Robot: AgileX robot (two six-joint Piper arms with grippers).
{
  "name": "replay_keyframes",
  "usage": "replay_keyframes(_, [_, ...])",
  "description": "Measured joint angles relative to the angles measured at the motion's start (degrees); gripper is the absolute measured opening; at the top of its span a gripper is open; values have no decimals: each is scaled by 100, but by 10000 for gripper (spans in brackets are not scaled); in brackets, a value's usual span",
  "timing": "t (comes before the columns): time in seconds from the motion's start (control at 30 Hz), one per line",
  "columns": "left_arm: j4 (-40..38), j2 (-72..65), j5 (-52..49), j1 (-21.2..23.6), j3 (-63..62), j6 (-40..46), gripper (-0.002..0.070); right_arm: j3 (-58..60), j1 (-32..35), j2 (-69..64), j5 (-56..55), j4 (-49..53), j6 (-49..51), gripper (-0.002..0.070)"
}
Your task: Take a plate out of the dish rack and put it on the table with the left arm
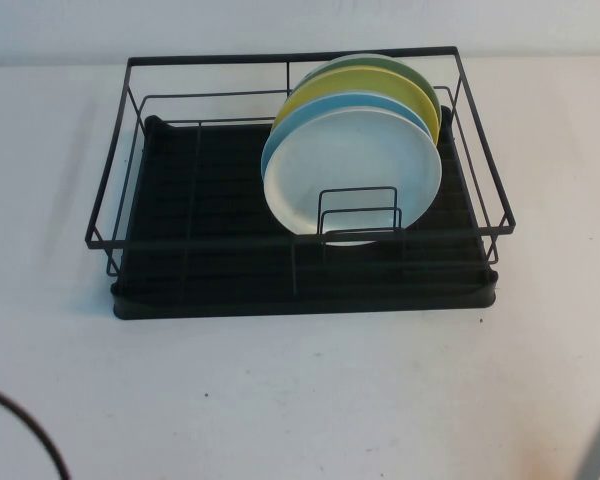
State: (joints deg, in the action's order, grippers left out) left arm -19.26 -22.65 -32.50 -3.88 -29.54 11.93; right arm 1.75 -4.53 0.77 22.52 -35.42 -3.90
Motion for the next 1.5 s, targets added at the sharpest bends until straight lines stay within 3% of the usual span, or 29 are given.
replay_keyframes(0.2, [-518,-2085,-2152,0,-2416,2811,-4,0,0,0,0,0,0,-18])
replay_keyframes(0.4, [-1308,-3889,-2832,-253,-4142,4418,-4,0,0,0,0,0,0,-18])
replay_keyframes(0.77, [-1004,-6087,-1968,-1623,-5379,4772,8,0,0,0,0,0,0,-18])
replay_keyframes(0.87, [-831,-6484,-1655,-1983,-5509,4849,80,0,0,0,0,0,0,-18])
replay_keyframes(1.03, [-648,-7013,-1152,-2531,-5546,5655,321,0,0,0,0,0,0,-18])
replay_keyframes(1.1, [-623,-7167,-841,-2727,-5546,5814,386,0,0,0,0,0,0,-18])
replay_keyframes(1.23, [-623,-7411,-27,-3018,-5546,5932,424,0,0,0,0,0,0,-18])
replay_keyframes(1.5, [-656,-7702,979,-3060,-5546,5940,431,0,0,0,0,0,0,-18])
